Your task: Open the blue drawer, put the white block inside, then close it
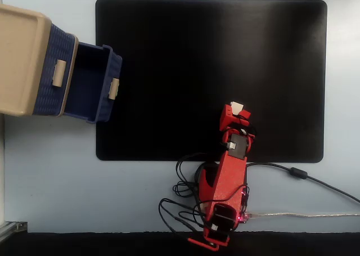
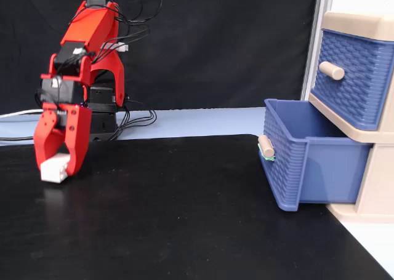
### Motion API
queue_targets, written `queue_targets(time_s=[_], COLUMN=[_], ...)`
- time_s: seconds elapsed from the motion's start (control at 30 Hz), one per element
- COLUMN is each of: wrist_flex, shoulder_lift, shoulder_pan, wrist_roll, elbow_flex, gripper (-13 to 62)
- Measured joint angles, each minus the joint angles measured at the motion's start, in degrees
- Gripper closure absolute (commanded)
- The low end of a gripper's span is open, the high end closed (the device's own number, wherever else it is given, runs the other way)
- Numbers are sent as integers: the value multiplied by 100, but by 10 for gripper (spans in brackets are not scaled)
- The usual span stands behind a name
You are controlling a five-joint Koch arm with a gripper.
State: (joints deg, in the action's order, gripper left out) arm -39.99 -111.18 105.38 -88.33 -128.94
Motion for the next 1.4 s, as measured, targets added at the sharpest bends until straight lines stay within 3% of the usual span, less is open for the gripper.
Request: queue_targets(time_s=[0.1,0.27,0.33,0.5,0.63,0.73,1.0,1.03,1.13,1.17,1.4], wrist_flex=[-765,-2180,-2338,-2355,-2391,-2461,-3270,-3331,-3340,-3331,-3727], shoulder_lift=[-501,-475,334,2795,4843,5660,5871,5871,5871,5871,5783], shoulder_pan=[-413,-2505,-3973,-6135,-6601,-6776,-6829,-6838,-6847,-6847,-6820], wrist_roll=[-396,-3270,-5133,-7058,-7330,-7330,-7330,-7339,-7330,-7321,-7321], elbow_flex=[993,3322,4896,8068,10600,11224,11435,11435,11426,11435,11435], gripper=[577,577,577,577,577,577,563,509,201,159,155])
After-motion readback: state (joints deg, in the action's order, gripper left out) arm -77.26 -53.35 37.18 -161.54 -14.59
